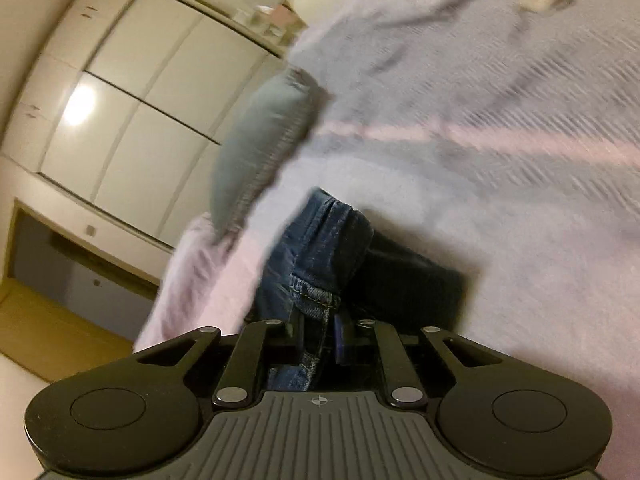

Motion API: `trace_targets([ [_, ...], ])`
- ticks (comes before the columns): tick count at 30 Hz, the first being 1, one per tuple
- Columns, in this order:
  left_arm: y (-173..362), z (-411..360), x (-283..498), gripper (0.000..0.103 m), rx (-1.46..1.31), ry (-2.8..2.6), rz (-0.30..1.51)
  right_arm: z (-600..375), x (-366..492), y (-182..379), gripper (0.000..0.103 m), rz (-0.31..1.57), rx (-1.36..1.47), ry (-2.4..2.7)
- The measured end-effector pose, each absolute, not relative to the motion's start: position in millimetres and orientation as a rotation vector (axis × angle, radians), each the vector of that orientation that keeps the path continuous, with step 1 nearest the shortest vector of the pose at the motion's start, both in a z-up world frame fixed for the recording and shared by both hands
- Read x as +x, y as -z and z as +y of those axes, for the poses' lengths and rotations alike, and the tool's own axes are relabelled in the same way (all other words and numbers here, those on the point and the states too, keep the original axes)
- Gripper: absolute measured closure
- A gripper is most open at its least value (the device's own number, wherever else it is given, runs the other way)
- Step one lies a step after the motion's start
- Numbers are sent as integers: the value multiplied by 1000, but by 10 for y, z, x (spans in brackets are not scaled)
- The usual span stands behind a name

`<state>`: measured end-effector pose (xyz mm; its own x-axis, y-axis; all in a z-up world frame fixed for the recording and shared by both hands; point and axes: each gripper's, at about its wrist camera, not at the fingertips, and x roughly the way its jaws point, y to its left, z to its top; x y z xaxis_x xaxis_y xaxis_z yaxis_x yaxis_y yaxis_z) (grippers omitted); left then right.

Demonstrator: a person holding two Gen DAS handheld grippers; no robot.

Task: Fold clothes
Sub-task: 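Lift the leg hem with the left gripper and fold it toward the waistband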

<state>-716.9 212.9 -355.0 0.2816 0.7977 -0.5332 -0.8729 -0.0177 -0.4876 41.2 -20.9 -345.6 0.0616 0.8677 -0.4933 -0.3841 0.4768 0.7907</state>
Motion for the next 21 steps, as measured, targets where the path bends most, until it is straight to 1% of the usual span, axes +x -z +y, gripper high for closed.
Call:
trace_targets([
  [2,3668,2122,-7201,103,-929,-1344,106,-251,397,3628,91,1200,544,-981],
  [4,3633,2128,-7213,102,-918,-1339,84,-284,381,3586,91,1174,579,-999],
  [8,3491,2106,-7139,103,-831,-1341,112,-274,372,3478,91,1133,569,-1020],
  [12,3466,2046,-7171,102,-841,-1341,84,-346,350,3400,91,1118,599,-1027],
  [18,3556,2076,-7144,102,-853,-1355,110,-227,464,3571,91,1188,536,-973],
  [21,3484,2044,-7133,102,-807,-1343,94,-209,465,3493,91,1156,554,-1000],
])
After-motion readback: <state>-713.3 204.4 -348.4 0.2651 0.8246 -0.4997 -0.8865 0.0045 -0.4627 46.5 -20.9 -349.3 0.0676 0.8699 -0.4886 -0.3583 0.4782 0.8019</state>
